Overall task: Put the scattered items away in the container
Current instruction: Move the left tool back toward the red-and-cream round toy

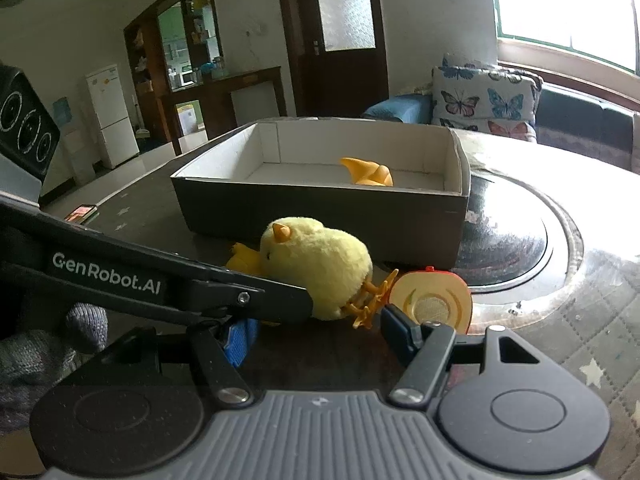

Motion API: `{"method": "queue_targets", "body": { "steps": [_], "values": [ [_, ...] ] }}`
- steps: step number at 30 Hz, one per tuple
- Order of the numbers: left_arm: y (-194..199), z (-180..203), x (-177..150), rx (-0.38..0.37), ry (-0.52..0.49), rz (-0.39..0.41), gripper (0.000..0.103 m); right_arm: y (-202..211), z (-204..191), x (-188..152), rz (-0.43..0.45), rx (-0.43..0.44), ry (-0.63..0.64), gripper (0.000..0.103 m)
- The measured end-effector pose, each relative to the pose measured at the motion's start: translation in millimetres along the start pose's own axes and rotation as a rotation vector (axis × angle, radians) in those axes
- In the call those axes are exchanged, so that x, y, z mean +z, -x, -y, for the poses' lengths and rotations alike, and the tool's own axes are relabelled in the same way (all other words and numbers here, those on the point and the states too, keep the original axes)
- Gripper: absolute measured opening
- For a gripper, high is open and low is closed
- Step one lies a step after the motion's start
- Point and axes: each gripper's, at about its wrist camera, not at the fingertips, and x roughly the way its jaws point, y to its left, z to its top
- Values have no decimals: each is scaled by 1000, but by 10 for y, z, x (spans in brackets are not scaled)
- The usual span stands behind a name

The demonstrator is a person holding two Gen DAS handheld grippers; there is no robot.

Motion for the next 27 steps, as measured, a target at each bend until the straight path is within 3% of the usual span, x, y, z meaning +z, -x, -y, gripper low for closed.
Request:
{"method": "queue_targets", "body": {
  "steps": [12,27],
  "values": [
    [106,97,-104,74,54,24,32,213,4,-139,36,-7,35,69],
    [102,349,-211,154,33,14,32,480,249,-281,72,-38,-8,69]
  ]
}}
